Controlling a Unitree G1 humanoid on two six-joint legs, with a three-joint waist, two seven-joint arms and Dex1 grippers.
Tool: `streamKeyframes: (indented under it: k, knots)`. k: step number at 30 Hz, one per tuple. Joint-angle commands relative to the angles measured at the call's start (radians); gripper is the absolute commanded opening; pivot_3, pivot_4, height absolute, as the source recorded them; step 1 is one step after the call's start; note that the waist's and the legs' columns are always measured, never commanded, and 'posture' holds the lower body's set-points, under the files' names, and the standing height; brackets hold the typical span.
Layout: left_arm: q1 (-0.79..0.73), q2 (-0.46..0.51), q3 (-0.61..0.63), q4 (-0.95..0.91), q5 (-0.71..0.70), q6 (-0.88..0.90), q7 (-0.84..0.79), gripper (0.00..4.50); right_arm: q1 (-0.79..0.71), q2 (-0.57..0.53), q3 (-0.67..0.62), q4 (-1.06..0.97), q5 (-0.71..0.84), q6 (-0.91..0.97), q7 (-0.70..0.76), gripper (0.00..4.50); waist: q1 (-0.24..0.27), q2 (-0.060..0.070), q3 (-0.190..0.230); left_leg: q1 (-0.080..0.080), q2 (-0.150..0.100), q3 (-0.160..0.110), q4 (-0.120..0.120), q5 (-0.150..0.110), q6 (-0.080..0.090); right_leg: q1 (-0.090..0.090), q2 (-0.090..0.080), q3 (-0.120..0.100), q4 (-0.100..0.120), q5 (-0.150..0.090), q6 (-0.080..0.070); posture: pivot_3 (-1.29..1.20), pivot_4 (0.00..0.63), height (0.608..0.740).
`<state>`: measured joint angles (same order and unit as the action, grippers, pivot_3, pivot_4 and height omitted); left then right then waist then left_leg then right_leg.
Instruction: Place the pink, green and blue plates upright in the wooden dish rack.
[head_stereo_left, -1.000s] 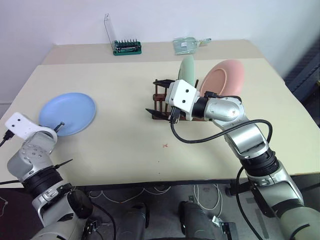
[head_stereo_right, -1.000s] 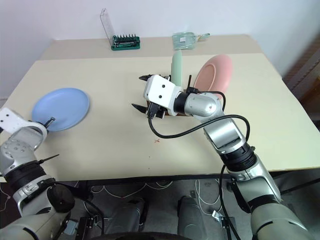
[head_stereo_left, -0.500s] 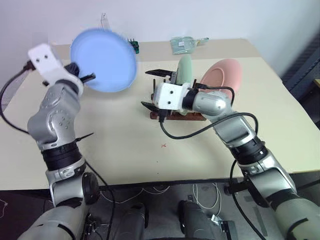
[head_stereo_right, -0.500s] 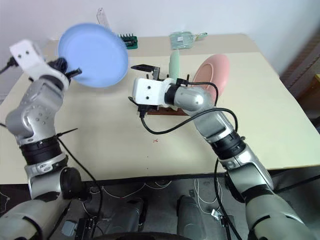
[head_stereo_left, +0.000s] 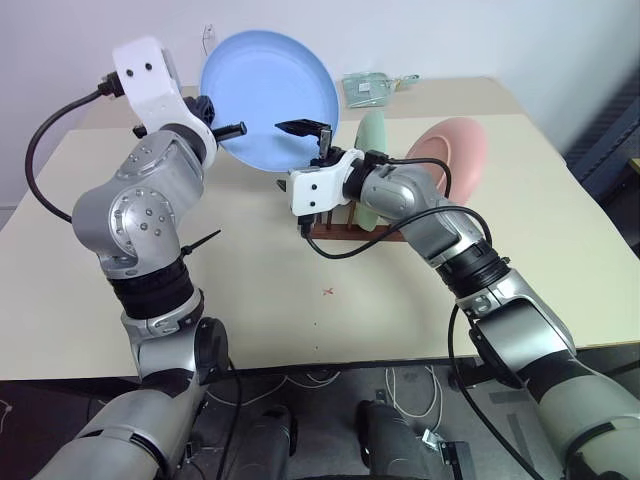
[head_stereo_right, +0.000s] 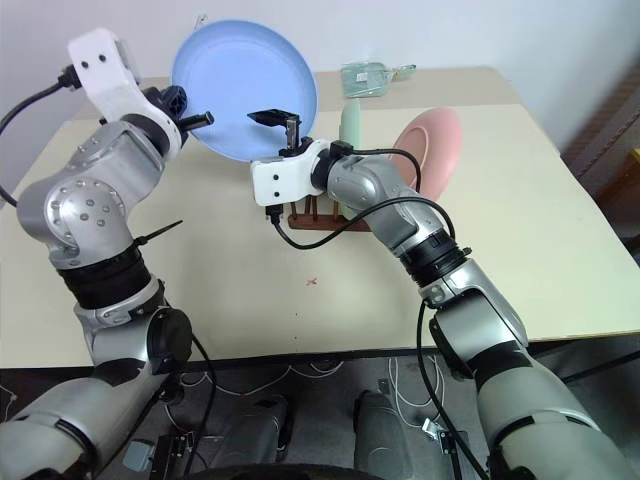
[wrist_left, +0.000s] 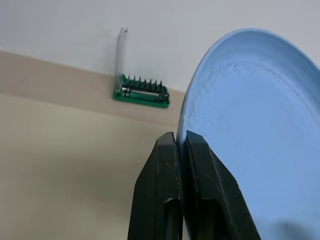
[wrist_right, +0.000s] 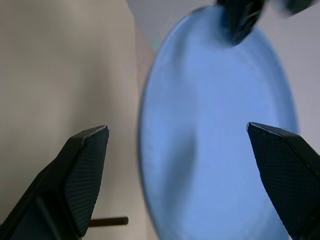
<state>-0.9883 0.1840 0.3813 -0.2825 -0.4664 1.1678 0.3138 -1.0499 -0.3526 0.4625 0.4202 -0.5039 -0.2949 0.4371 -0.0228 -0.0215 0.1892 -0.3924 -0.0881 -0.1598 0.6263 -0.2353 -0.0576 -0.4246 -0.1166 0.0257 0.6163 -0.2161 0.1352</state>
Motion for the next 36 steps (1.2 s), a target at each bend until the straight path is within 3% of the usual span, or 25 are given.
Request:
streamKeyframes:
  k: [1, 4, 9, 12, 15, 22, 25, 29, 31, 36]
  knots:
    - [-0.032, 0.005, 0.022, -0.046, -0.001, 0.015, 0.002, 0.0, -0.044, 0.016, -0.014, 0.002, -0.02, -0.029, -0.031, 3.97, -0.001, 0.0, 0.0, 0.0, 0.0, 0.0, 0.0, 0.0, 0.0, 0.0, 0.0, 0.0, 0.0, 0.0, 0.0, 0.0, 0.15, 0.74]
    - [-0.035, 0.003, 0.028, -0.047, 0.002, 0.022, -0.002, 0.0, -0.046, 0.018, -0.019, 0.008, -0.031, -0.035, -0.039, 2.67, 0.0, 0.0, 0.0, 0.0, 0.0, 0.0, 0.0, 0.0, 0.0, 0.0, 0.0, 0.0, 0.0, 0.0, 0.0, 0.0, 0.15, 0.74]
    - [-0.033, -0.013, 0.042, -0.044, -0.011, 0.001, -0.016, 0.0, -0.04, 0.014, -0.025, 0.002, -0.04, -0.035, -0.04, 0.03, 0.002, 0.0, 0.0, 0.0, 0.0, 0.0, 0.0, 0.0, 0.0, 0.0, 0.0, 0.0, 0.0, 0.0, 0.0, 0.0, 0.15, 0.74]
    - [-0.049, -0.049, 0.103, -0.04, -0.046, -0.093, -0.031, 0.94, -0.025, 0.012, -0.029, -0.019, -0.04, -0.033, -0.032, 0.0, 0.003, 0.0, 0.0, 0.0, 0.0, 0.0, 0.0, 0.0, 0.0, 0.0, 0.0, 0.0, 0.0, 0.0, 0.0, 0.0, 0.15, 0.74]
    - [-0.093, -0.06, 0.199, -0.01, -0.075, -0.212, -0.005, 2.44, -0.016, 0.009, -0.031, -0.031, -0.039, -0.032, -0.028, 0.0, 0.001, 0.0, 0.001, 0.0, 0.0, 0.0, 0.0, 0.0, 0.0, 0.0, 0.0, 0.0, 0.0, 0.0, 0.0, 0.0, 0.15, 0.74]
    - [-0.087, 0.093, 0.257, 0.101, -0.036, -0.387, -0.022, 2.44, -0.007, 0.014, -0.036, -0.044, -0.014, -0.039, -0.013, 0.0, -0.011, 0.0, 0.001, 0.0, 0.0, 0.0, 0.0, 0.0, 0.0, 0.0, 0.0, 0.0, 0.0, 0.0, 0.0, 0.0, 0.15, 0.74]
    - [-0.002, 0.243, 0.251, 0.19, 0.051, -0.47, -0.074, 2.44, 0.027, 0.064, -0.074, -0.102, 0.105, -0.001, 0.038, 0.0, -0.022, 0.0, 0.001, 0.0, 0.0, 0.0, 0.0, 0.0, 0.0, 0.0, 0.0, 0.0, 0.0, 0.0, 0.0, 0.0, 0.15, 0.74]
    - [0.201, 0.356, 0.206, 0.274, 0.108, -0.537, -0.205, 2.44, 0.066, 0.151, -0.151, -0.231, 0.304, 0.121, 0.105, 0.0, -0.033, 0.0, 0.0, 0.001, 0.0, 0.0, -0.002, 0.0, 0.0, -0.001, 0.0, 0.001, 0.001, 0.0, 0.0, 0.0, 0.15, 0.74]
    - [0.319, 0.389, 0.139, 0.293, 0.15, -0.571, -0.278, 2.44, 0.087, 0.198, -0.192, -0.303, 0.404, 0.216, 0.13, 0.0, -0.036, 0.001, 0.0, 0.001, 0.0, 0.0, -0.003, 0.0, 0.0, -0.002, 0.0, 0.001, 0.002, 0.0, 0.0, 0.0, 0.15, 0.74]
    - [0.539, 0.331, 0.014, 0.208, 0.146, -0.688, -0.446, 2.44, 0.14, 0.308, -0.278, -0.497, 0.632, 0.544, 0.123, 0.0, -0.016, 0.0, 0.0, 0.0, 0.0, -0.003, -0.003, -0.002, 0.003, -0.002, 0.0, 0.0, 0.002, 0.0, -0.001, 0.0, 0.15, 0.74]
